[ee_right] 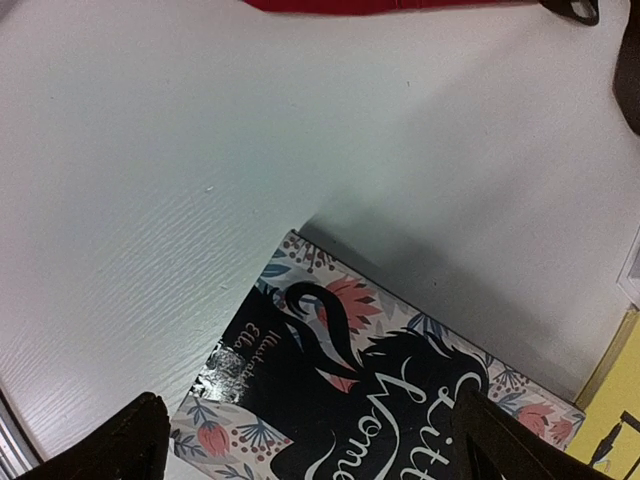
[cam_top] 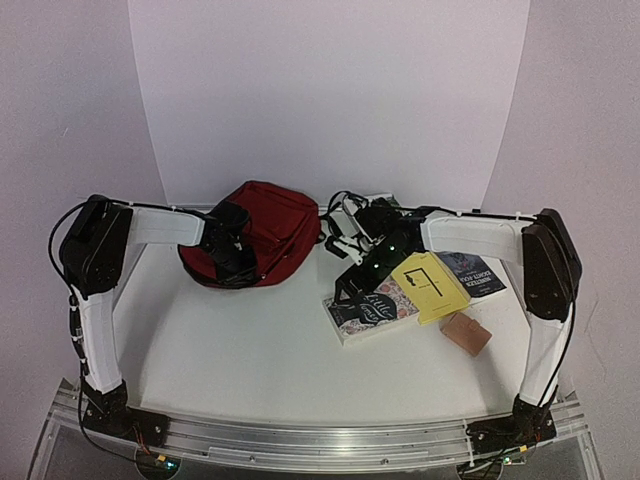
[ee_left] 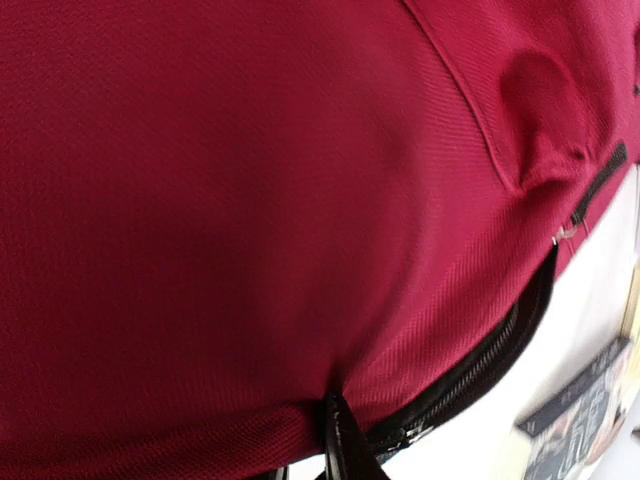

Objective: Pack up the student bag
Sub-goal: Adjust the student bag at the center of the board, then unzip the student bag at the center of the board.

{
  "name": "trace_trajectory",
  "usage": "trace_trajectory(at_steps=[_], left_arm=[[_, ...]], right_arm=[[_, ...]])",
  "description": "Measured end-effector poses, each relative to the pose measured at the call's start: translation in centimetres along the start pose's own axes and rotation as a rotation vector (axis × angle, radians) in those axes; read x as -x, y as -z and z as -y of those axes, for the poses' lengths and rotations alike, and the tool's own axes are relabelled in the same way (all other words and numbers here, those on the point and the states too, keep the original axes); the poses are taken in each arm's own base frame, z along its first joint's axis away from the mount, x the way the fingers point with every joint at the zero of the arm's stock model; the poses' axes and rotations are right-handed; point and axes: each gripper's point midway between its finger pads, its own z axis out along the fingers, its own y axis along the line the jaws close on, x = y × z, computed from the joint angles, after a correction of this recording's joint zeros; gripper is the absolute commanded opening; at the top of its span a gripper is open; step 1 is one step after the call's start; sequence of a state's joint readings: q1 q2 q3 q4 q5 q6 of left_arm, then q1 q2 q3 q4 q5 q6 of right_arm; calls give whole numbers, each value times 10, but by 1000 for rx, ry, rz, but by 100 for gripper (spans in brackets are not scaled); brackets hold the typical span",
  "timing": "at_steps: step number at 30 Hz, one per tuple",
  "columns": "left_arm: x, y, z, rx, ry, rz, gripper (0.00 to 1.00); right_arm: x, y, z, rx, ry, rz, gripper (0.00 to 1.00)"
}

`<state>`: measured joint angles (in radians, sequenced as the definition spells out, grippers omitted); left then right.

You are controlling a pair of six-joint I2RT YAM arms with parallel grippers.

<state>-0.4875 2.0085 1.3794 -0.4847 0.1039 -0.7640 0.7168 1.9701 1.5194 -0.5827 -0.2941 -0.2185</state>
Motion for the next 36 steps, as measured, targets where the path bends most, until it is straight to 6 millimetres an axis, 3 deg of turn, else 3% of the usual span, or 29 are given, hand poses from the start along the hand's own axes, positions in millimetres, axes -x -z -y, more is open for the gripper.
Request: trace_trajectory(at_steps=[3,6,9,12,19,27,36], left_arm=[[-18,10,9,-30,-48,-14,39],[-30,33,11,-48,-86,-16,43],[-20,55,17,-65,-105,24,46],[-11,64,23,-75,-124,48,49],[-14,65,29,-102,-249,31,56],[0,74,56,-148,-465,34,48],[-10,39,40,-102,-490,-75,37]], right_arm=[[5,2,-2,16,-30,10,98],[17,4,-2,36,-77,33,98],[35,-1,2,65,-157,64,95],[49,-10,6,98,-249,90,92],[66,-41,10,162,-439,114,88],[75,-61,14,193,-565,142,83],[86,-62,16,207,-607,185,82]])
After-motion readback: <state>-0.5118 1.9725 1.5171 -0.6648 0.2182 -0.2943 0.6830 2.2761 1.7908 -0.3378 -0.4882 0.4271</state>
